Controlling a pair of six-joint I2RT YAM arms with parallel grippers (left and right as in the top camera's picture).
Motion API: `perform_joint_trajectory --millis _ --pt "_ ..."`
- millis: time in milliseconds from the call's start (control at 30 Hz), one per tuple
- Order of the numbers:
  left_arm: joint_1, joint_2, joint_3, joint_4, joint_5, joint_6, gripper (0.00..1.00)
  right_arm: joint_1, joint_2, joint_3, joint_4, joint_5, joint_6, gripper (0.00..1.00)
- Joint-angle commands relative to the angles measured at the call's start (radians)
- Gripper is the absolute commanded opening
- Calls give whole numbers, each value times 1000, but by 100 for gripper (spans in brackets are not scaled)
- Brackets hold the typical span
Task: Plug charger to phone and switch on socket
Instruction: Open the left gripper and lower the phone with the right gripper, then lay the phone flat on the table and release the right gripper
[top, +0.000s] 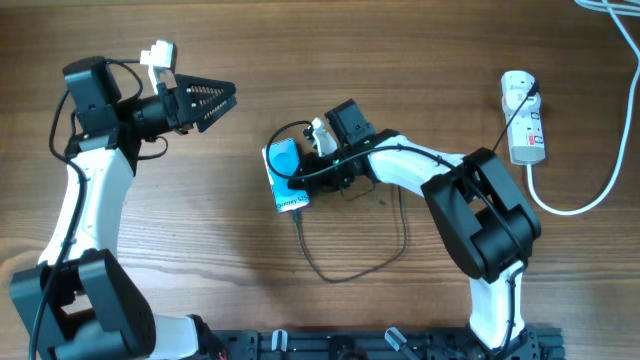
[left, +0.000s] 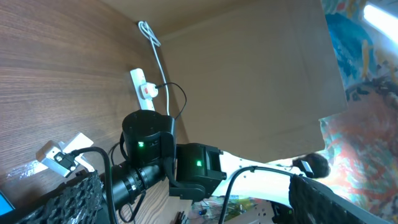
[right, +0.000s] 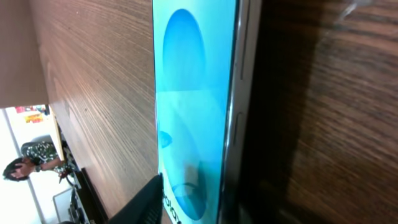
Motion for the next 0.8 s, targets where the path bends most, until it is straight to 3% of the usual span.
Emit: perform_joint_trajectory --millis 0,67,267,433,767 --pt "1 -2 -1 3 2 6 100 -12 77 -47 -32 275 4 47" --pt "1 -2 -1 3 2 6 100 -12 77 -47 -40 303 27 54" --pt "1 -2 -1 3 2 6 100 -12 77 -47 -45 326 48 62" --pt "1 -2 -1 3 2 6 100 -12 77 -47 -47 327 48 76" --pt "1 -2 -1 3 2 6 100 -12 77 -47 -51 326 48 79"
